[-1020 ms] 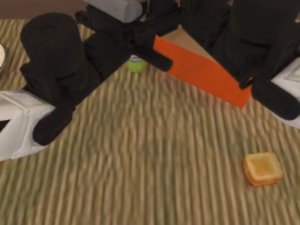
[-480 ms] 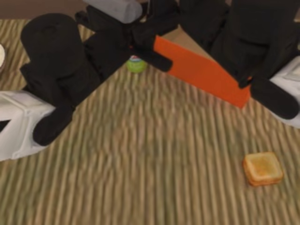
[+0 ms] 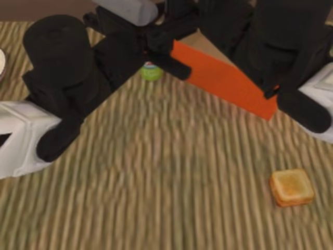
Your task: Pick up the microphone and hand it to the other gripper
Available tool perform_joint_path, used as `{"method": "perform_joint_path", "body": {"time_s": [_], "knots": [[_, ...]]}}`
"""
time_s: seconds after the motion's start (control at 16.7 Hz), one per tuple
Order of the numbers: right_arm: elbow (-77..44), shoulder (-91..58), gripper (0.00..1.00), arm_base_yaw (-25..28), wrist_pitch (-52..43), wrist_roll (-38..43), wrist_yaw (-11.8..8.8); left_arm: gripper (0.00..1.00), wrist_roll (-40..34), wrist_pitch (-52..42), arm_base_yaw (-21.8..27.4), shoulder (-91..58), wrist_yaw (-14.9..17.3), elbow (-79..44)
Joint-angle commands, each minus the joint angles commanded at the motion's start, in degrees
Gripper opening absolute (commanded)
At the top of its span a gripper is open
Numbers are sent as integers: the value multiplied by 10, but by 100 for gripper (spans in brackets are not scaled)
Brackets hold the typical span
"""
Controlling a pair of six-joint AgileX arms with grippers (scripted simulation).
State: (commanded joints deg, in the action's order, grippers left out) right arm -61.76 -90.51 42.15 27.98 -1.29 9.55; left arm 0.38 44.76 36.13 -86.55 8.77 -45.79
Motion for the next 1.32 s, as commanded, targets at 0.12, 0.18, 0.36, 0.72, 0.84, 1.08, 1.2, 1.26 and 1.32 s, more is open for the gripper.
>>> {"method": "perform_joint_path", "body": {"time_s": [0.12,0.18,0.36,0.72,0.84,1.08,1.2,1.26,1.32], "knots": [[0,0,0,0,0,0,0,0,0,0,0,0,0,0],[0,0,0,0,0,0,0,0,0,0,0,0,0,0],[0,0,0,0,0,0,0,0,0,0,0,0,0,0],[0,0,0,0,0,0,0,38,0,0,0,0,0,0],[0,0,0,0,0,0,0,53,0,0,0,0,0,0],[0,0,0,0,0,0,0,83,0,0,0,0,0,0],[0,0,0,0,0,0,0,98,0,0,0,0,0,0],[0,0,0,0,0,0,0,100,0,0,0,0,0,0],[0,0,0,0,0,0,0,100,0,0,0,0,0,0]]}}
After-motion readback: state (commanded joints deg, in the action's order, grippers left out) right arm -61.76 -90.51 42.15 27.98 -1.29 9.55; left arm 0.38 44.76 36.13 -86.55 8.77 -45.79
